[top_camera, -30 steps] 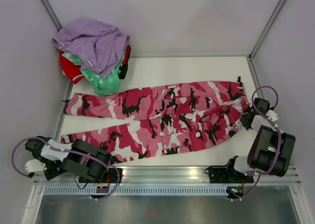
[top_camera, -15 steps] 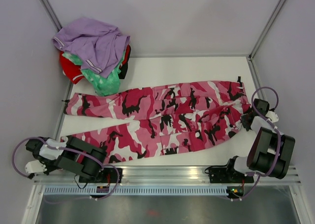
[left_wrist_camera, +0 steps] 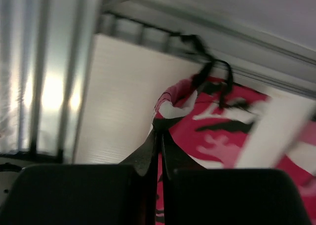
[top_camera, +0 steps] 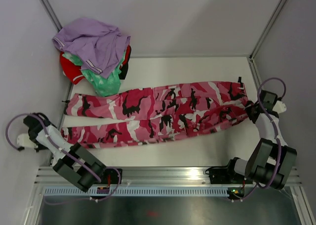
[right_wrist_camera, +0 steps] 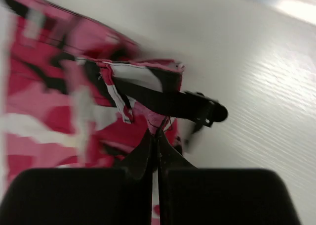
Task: Fold and stack the trousers
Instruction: Fold the trousers
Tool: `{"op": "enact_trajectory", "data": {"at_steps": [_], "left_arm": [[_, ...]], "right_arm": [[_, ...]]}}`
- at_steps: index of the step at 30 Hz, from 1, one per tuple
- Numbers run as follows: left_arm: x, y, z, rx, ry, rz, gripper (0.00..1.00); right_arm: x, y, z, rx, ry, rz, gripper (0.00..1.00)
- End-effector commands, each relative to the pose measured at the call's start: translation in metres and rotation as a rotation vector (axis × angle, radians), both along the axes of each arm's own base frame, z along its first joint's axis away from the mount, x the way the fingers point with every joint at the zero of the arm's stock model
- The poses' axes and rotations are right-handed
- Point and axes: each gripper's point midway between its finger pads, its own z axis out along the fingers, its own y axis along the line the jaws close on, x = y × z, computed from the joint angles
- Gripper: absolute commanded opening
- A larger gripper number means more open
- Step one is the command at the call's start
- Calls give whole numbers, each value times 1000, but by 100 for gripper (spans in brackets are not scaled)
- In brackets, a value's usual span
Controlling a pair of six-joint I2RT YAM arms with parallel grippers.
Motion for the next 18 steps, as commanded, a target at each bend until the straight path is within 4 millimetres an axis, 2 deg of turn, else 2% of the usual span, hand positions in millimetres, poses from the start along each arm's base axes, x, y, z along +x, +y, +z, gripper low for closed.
{"op": "enact_trajectory", "data": {"at_steps": [1, 2, 3, 4, 5, 6, 7, 8, 10, 11, 12, 13, 14, 15, 17, 18], "left_arm": [[31, 28, 63, 209, -47, -44, 2], [42, 34, 79, 248, -76, -56, 2], [53, 33, 85, 258, -84, -87, 2], [60, 35, 90, 267, -87, -101, 2], [71, 40, 106, 294, -109, -117, 2], [84, 39, 104, 282, -98, -155, 2], [91, 41, 105, 279, -87, -176, 2], [101, 44, 115, 295, -96, -194, 2], [119, 44, 112, 296, -81, -245, 2], [129, 48, 120, 319, -104, -254, 2], [140, 46, 123, 330, -116, -281, 2], [147, 50, 121, 337, -98, -299, 2], [158, 50, 132, 363, -109, -312, 2], [162, 52, 133, 368, -95, -318, 2], [175, 58, 132, 368, -65, -319, 2], [177, 60, 128, 360, -47, -317, 2]], "right_arm": [[35, -17, 68, -105, -153, 33, 0], [38, -19, 77, -118, -168, 42, 0], [47, -22, 95, -140, -199, 51, 0], [51, -24, 103, -151, -211, 61, 0], [57, -25, 113, -172, -227, 90, 0], [67, -25, 125, -176, -249, 118, 0], [73, -23, 130, -176, -260, 142, 0], [81, -23, 136, -193, -279, 175, 0], [98, -16, 142, -185, -315, 247, 0], [108, -16, 148, -202, -347, 275, 0], [118, -16, 145, -204, -342, 301, 0], [128, -8, 146, -188, -359, 356, 0], [134, -9, 144, -188, -349, 368, 0], [147, -11, 140, -193, -331, 390, 0], [160, -7, 132, -190, -303, 422, 0], [173, -10, 128, -194, -290, 434, 0]]}}
